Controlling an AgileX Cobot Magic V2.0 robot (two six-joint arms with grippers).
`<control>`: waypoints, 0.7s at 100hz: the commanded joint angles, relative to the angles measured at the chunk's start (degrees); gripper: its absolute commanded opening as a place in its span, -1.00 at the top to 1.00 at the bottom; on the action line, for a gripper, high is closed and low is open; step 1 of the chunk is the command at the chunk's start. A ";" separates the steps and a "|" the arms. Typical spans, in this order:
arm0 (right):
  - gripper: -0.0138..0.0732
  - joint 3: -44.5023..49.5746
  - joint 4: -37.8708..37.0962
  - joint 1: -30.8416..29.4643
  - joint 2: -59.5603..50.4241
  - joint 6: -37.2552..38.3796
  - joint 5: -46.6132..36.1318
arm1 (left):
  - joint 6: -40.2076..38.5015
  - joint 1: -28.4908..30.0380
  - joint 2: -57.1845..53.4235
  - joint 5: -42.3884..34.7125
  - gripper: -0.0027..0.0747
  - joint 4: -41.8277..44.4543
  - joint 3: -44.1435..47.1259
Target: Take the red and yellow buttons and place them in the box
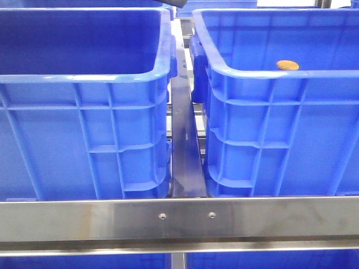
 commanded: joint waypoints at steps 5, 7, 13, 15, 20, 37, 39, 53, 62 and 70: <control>0.84 2.36 5.50 -0.04 -6.23 3.14 0.93 | -0.47 -0.45 -2.78 1.61 -0.58 -4.57 -1.67; 0.84 3.01 5.50 -0.04 -7.06 3.14 0.93 | -0.47 -0.45 -2.78 1.52 -0.58 -4.57 -1.67; 0.84 4.65 5.50 -0.04 -9.63 3.14 0.88 | -0.47 -0.45 -2.78 1.51 -0.58 -4.57 -1.67; 0.84 5.27 5.50 -0.04 -10.20 3.14 0.88 | -0.47 -0.45 -2.78 1.51 -0.58 -4.57 -1.67; 0.84 6.66 5.50 -0.04 -12.50 3.14 0.83 | -0.47 -0.45 -2.78 1.51 -0.58 -4.57 -1.67; 0.84 10.97 5.44 -0.04 -18.08 3.14 0.83 | -0.47 -0.45 -2.78 1.51 -0.58 -4.57 -1.67; 0.84 11.27 5.44 -0.04 -18.40 3.14 0.83 | -0.47 -0.45 -2.78 1.51 -0.58 -4.57 -1.67; 0.84 12.24 5.44 -0.04 -19.21 3.14 2.16 | -0.47 -0.45 -2.78 -0.03 -0.58 -4.57 -1.67; 0.84 12.24 5.44 -0.04 -19.21 3.14 2.22 | -0.99 -0.22 -2.92 -2.91 -0.58 -4.57 -1.67; 0.84 12.24 5.44 -0.04 -19.21 3.14 2.17 | -2.77 0.62 -3.15 -6.56 -0.58 -4.23 -1.67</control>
